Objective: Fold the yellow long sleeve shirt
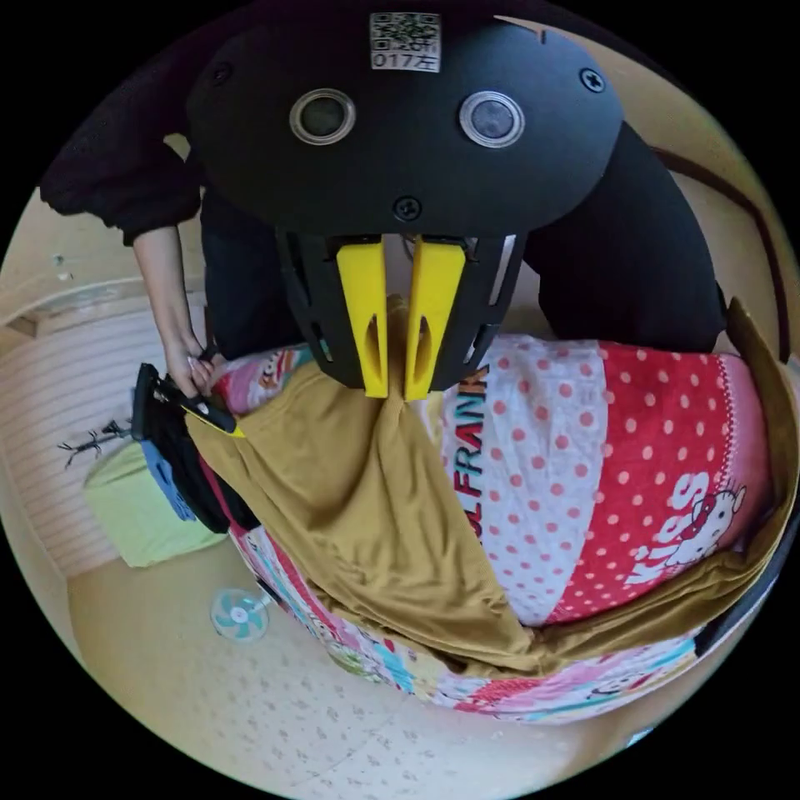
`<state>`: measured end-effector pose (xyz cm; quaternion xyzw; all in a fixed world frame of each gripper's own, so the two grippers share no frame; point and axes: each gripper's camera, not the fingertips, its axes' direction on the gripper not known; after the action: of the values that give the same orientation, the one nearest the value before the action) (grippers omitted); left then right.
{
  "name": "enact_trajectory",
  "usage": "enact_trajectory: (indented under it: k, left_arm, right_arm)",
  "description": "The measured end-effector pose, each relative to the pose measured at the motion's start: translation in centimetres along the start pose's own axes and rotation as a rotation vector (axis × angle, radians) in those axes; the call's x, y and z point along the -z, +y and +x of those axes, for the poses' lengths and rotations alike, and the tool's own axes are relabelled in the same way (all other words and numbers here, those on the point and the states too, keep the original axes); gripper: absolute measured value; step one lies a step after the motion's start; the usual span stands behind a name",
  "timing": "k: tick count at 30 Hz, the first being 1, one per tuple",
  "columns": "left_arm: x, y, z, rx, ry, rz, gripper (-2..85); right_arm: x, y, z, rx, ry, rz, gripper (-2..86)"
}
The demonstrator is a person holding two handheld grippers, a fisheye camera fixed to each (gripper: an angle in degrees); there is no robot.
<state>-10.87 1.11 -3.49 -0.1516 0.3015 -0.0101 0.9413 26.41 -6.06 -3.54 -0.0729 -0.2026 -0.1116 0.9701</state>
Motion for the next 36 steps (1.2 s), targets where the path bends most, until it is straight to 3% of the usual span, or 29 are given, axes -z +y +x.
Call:
enact_trajectory:
  k: [2, 7, 10, 13, 20, 25, 27, 29, 31, 32, 36]
  left_arm:
    - [3.8, 2.2, -0.5, -0.054, 0.065, 0.006, 3.5]
    - [9.1, 8.1, -1.3, -0.100, 0.017, -0.065, 3.3]
    - [8.5, 10.3, -2.9, 0.005, -0.031, -0.148, 4.8]
    - [8.0, 9.9, -3.9, 0.067, -0.135, -0.149, 9.3]
    - [3.8, 1.5, 0.2, -0.237, 0.008, 0.036, 8.3]
    - [-2.6, -0.2, -2.2, -0.213, 0.031, 0.041, 7.2]
    - [-2.3, 1.4, -3.3, -0.289, 0.032, 0.119, 3.7]
    - [-1.3, 1.7, -5.5, -0.353, 0.127, 0.064, 1.2]
    - [-1.1, 1.7, -7.3, -0.330, 0.224, 0.048, 0.1]
    - [-1.2, 1.8, -8.2, -0.302, 0.278, 0.041, -0.5]
    - [-1.0, 2.3, -8.7, -0.298, 0.264, 0.031, -0.5]
  right_arm:
    - [1.9, 1.8, -1.1, 0.055, -0.010, 0.021, 3.8]
    - [5.1, 9.0, -2.5, 0.086, -0.199, -0.022, 3.5]
    - [2.7, 11.2, -2.1, 0.010, -0.179, -0.127, 3.9]
    - [2.6, 9.0, -1.8, 0.050, -0.201, -0.076, 5.6]
    - [-2.8, -8.6, -6.4, 0.284, -0.312, -0.021, 12.2]
    - [-14.6, -20.9, -6.6, 0.122, -0.436, -0.160, 14.1]
    - [-20.4, -25.7, -5.5, 0.052, -0.460, -0.345, 14.8]
    - [-22.2, -28.7, -4.2, 0.007, -0.520, -0.412, 14.2]
    - [-21.6, -31.4, -2.3, -0.041, -0.576, -0.353, 13.4]
    - [-19.8, -33.0, -0.6, -0.087, -0.578, -0.233, 13.1]
    - [-14.5, -33.5, 3.7, -0.332, -0.390, 0.052, 13.3]
